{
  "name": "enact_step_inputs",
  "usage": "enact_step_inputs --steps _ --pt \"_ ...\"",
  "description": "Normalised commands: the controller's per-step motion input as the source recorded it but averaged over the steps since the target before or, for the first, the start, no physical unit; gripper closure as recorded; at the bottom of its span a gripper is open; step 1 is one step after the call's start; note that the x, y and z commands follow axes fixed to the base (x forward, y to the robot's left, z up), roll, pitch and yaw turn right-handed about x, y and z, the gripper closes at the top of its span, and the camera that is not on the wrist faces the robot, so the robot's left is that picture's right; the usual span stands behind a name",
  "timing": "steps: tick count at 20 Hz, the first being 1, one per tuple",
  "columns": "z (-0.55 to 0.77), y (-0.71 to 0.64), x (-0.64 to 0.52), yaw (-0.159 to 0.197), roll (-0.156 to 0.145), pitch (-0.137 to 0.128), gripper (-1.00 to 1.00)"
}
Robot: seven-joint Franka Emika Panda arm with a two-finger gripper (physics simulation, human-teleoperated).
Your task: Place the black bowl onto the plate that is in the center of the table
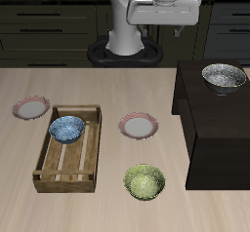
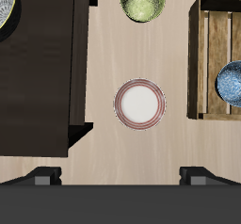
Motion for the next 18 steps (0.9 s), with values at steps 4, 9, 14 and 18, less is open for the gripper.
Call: enact_step_inputs --steps 4,9,14,18 --pt "-0.03 0.16 0.32 -0.016 -0.010 0.034 -1.00" --pt "-0.03 0.18 0.24 0.000 -0.013 0.017 -1.00" --pt "0.00 0.27 0.08 0.007 0.020 0.014 -1.00" --pt "0.07 0.18 0.01 0.012 0.016 -0.017 -1.00"
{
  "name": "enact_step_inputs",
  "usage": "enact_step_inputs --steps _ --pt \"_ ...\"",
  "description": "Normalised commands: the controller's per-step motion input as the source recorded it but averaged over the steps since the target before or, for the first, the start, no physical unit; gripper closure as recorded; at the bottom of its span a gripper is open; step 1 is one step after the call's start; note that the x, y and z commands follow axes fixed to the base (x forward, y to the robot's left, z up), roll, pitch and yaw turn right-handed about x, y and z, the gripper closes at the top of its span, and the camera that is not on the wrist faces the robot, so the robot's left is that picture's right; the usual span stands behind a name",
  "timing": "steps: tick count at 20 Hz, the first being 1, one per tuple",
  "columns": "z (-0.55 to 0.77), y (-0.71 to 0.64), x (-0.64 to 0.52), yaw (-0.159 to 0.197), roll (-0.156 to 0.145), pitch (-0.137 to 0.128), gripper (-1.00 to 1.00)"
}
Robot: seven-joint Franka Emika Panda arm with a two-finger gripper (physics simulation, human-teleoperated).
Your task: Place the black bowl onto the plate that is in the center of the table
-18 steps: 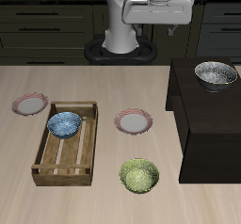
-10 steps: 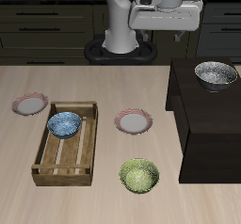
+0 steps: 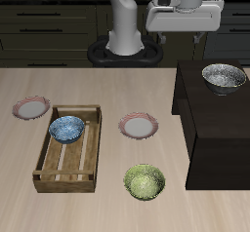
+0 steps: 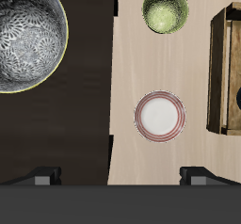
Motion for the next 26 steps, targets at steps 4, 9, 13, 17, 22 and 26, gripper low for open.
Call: enact_step_inputs --steps 4,9,13,17,22,26 --pt "0.06 0.22 0.16 0.016 0.006 0.001 -1.00" --pt "0.10 0.17 0.21 0.000 -0.010 -0.015 -1.00" --pt "0.04 0.10 0.19 0.002 -0.019 -0.010 -1.00" --pt "-0.03 0.17 0.21 -0.020 -0.011 0.034 -1.00" --pt "0.04 0.22 0.08 0.008 0.012 -0.010 -1.00" --pt "0.18 0.17 0.09 0.001 -0.003 -0.064 -1.00"
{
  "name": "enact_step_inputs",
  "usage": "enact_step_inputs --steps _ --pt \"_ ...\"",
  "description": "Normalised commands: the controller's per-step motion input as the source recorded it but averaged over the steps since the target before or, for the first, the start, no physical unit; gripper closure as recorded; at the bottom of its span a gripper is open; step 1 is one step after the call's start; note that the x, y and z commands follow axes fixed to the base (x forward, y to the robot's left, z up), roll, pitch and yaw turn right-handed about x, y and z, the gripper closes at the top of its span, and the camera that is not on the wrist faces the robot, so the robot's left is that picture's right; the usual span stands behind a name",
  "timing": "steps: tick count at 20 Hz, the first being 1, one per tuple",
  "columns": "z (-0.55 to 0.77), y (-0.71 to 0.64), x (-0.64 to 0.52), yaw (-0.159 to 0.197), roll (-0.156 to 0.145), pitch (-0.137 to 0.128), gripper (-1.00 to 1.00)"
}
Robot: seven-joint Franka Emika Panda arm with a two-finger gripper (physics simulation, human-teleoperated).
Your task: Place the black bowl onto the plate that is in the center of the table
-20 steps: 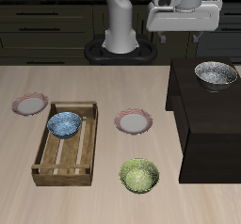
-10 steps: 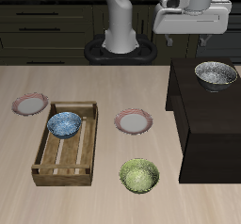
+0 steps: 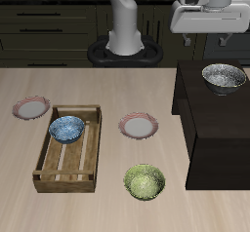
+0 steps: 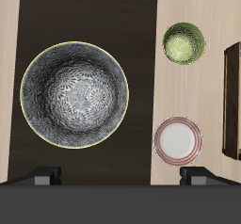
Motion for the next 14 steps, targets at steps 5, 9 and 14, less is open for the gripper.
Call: enact_step_inputs --steps 5,9,14 --pt "0.05 0.05 0.18 -0.055 0.012 0.021 -1.00" --pt "0.02 -0.03 0.11 -0.004 0.004 -0.009 -1.00" --pt "0.02 0.01 0.19 -0.022 -0.002 -0.005 -1.00"
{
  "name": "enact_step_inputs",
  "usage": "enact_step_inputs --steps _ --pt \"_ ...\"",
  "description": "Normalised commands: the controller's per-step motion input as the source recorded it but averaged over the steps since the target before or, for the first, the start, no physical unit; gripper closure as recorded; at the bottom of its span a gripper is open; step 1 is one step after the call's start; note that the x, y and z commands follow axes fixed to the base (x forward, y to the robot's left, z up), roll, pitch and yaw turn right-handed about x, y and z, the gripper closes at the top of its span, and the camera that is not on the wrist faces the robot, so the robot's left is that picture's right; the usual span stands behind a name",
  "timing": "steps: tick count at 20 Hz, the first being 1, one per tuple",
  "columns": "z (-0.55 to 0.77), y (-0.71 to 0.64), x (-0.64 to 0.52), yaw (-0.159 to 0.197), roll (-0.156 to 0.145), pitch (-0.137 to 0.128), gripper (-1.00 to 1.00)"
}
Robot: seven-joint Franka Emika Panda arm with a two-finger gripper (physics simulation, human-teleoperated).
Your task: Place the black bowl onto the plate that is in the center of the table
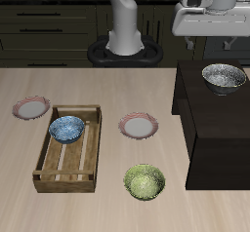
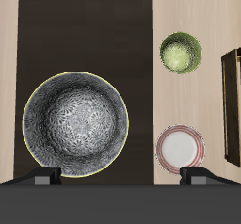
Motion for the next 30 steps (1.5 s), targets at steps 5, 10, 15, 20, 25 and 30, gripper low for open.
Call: enact_step_inputs --steps 5,10,15,20,25,30 --pt "-0.04 0.00 0.08 0.009 0.036 -0.019 -1.00" --pt "-0.10 -0.05 0.07 -0.022 -0.001 0.008 -1.00" --pt "-0.18 -0.04 -0.04 0.021 0.003 -0.001 -1.00" --pt "-0.35 -0.03 -0.05 -0.001 0.022 0.031 -1.00" --pt "-0.25 -0.04 0.04 0.015 -0.003 0.012 -1.00" --pt "-0.29 0.05 -0.05 -0.006 0.027 0.032 -1.00"
